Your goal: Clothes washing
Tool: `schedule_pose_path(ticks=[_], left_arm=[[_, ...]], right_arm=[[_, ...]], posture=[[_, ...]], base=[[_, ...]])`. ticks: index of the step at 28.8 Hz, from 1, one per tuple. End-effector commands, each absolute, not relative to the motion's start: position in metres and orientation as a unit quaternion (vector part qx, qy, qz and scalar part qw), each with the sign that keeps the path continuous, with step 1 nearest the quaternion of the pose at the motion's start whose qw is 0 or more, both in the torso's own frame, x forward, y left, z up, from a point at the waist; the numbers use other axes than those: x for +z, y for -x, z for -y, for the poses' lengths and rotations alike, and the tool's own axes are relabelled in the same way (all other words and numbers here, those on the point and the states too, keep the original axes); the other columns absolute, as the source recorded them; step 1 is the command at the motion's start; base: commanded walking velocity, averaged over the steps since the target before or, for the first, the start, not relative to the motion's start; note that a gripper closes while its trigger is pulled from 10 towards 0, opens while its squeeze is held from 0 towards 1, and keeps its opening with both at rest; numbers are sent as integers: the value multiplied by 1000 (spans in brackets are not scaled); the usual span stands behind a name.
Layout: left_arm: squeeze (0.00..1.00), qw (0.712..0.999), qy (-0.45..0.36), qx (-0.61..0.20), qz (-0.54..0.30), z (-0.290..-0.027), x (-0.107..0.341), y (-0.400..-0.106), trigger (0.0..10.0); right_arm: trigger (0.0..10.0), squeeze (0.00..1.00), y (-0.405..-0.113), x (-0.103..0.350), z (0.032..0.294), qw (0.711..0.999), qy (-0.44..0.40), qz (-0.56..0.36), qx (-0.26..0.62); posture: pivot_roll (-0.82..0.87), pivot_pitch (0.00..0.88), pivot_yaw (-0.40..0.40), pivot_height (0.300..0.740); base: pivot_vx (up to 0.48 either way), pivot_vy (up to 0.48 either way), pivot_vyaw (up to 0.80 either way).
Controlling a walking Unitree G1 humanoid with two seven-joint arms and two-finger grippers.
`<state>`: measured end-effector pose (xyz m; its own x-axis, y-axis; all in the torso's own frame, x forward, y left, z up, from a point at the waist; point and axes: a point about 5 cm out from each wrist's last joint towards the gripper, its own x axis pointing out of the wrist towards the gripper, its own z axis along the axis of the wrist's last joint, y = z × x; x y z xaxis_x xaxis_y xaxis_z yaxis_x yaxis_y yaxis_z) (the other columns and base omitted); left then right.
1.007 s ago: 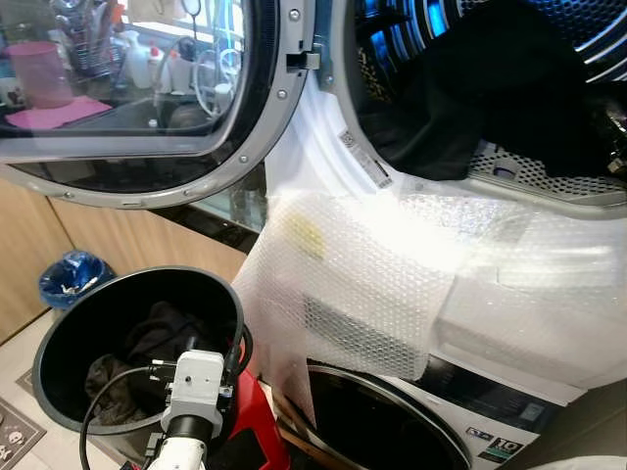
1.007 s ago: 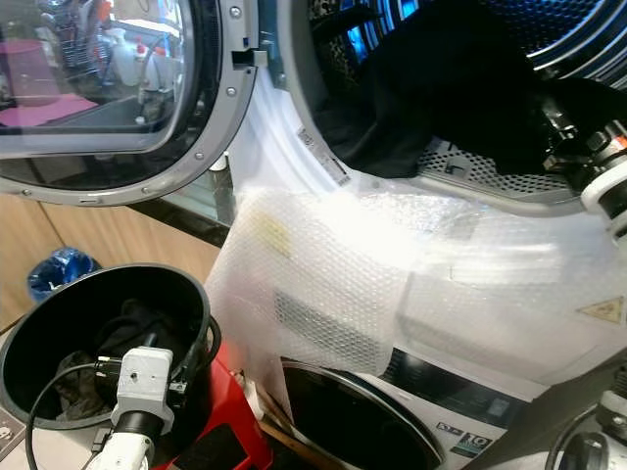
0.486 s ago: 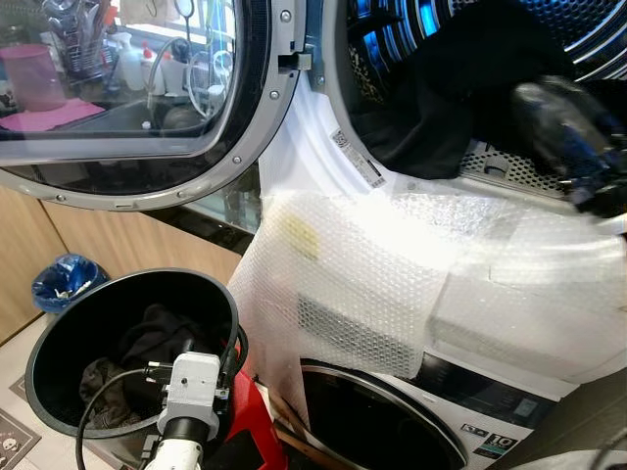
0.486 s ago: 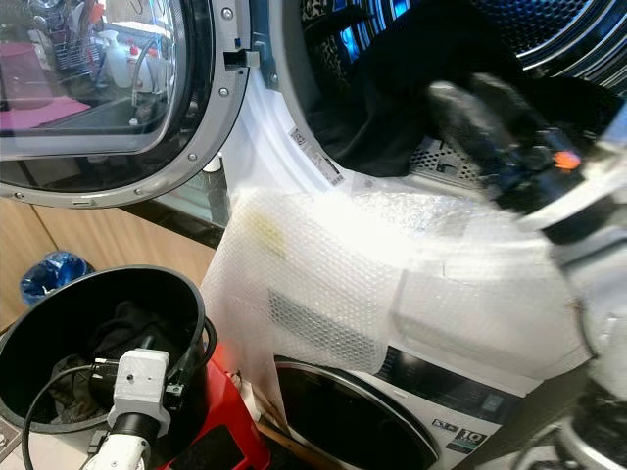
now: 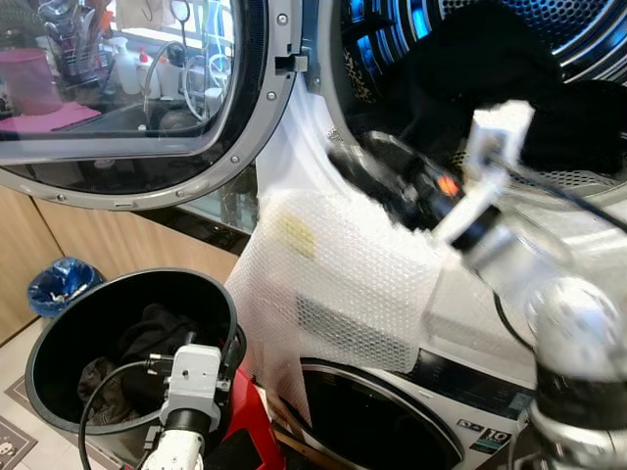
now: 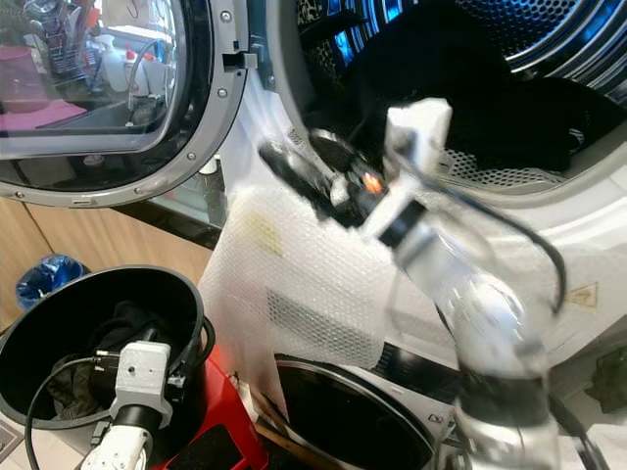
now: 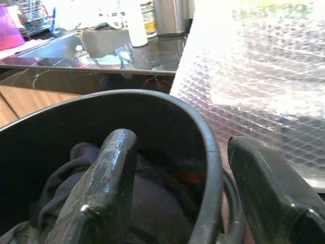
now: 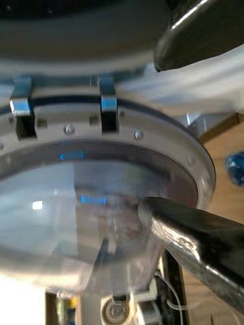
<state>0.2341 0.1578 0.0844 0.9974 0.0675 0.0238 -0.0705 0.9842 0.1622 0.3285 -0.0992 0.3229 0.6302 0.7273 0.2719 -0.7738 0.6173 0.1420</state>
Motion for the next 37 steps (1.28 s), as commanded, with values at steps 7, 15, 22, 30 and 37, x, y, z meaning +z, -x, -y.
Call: schedule_pose_path(ticks=[7, 15, 22, 30, 37], left_arm=[[0, 996, -85, 36, 12, -158, 85, -236, 10000], [0, 995, -86, 47, 15, -161, 87, -235, 10000], [0, 994, -89, 56, 17, -164, 89, -233, 10000], [0, 994, -87, 68, 20, -166, 91, -234, 10000], [0, 993, -82, 78, 18, -164, 90, -230, 10000]], right_arm=[[10000, 0, -357, 325, 95, 913, -95, 69, 391], [10000, 0, -387, 333, 108, 944, -52, 51, 321], [10000, 0, -414, 345, 130, 974, 21, 39, 224], [10000, 0, -422, 360, 156, 988, 86, 39, 125], [10000, 0, -423, 368, 182, 991, 116, 39, 44]], posture=[[56, 26, -31, 740], [79, 30, -42, 740], [97, 29, -47, 740], [102, 31, -61, 740], [129, 33, -79, 740]], base=[[0, 0, 0], [0, 0, 0], [0, 0, 0], [0, 0, 0], [0, 0, 0]])
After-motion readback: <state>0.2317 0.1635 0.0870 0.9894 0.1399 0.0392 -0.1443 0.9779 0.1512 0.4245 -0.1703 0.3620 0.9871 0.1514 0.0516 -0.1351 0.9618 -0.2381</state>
